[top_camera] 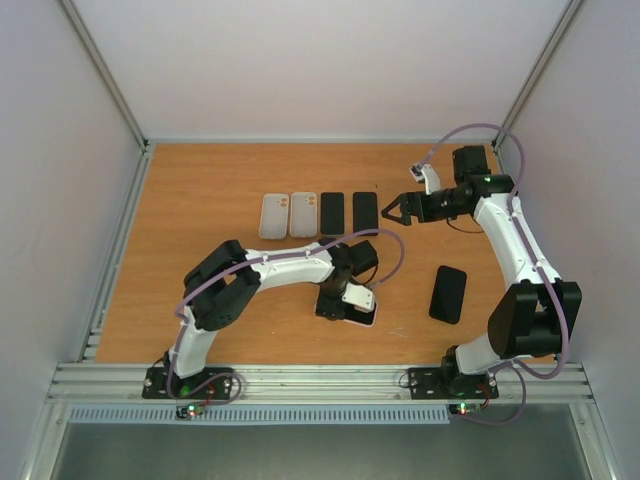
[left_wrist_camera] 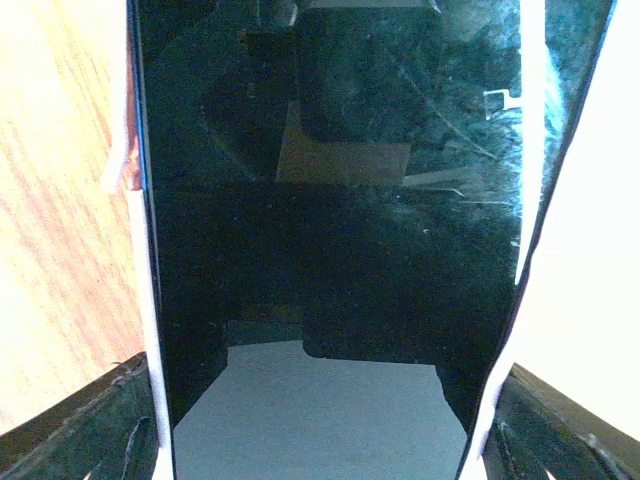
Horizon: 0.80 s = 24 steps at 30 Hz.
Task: Take the phone out of the phone case
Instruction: Pick up the phone at the center of the board.
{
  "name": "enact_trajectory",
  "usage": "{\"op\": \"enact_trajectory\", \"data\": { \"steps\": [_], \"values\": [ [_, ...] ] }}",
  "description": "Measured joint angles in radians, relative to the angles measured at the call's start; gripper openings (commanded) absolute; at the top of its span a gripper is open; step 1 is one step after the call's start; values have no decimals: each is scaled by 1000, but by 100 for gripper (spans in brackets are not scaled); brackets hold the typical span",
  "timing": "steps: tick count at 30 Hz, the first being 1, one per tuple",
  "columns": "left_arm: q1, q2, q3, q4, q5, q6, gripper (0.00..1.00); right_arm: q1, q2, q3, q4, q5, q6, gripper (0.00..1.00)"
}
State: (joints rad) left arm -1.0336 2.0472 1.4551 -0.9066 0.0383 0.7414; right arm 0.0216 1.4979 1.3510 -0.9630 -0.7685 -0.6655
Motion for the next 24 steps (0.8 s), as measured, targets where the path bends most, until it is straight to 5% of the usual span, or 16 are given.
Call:
{"op": "enact_trajectory", "data": {
  "steps": [8,24],
  "values": [
    [8,-52,-55,100,-35,-103,54,-56,-9,0,69,6,85,99],
    [188,-299,-3,239,-141,-432,47,-53,-76,-136,360,-10,521,97]
  ]
}}
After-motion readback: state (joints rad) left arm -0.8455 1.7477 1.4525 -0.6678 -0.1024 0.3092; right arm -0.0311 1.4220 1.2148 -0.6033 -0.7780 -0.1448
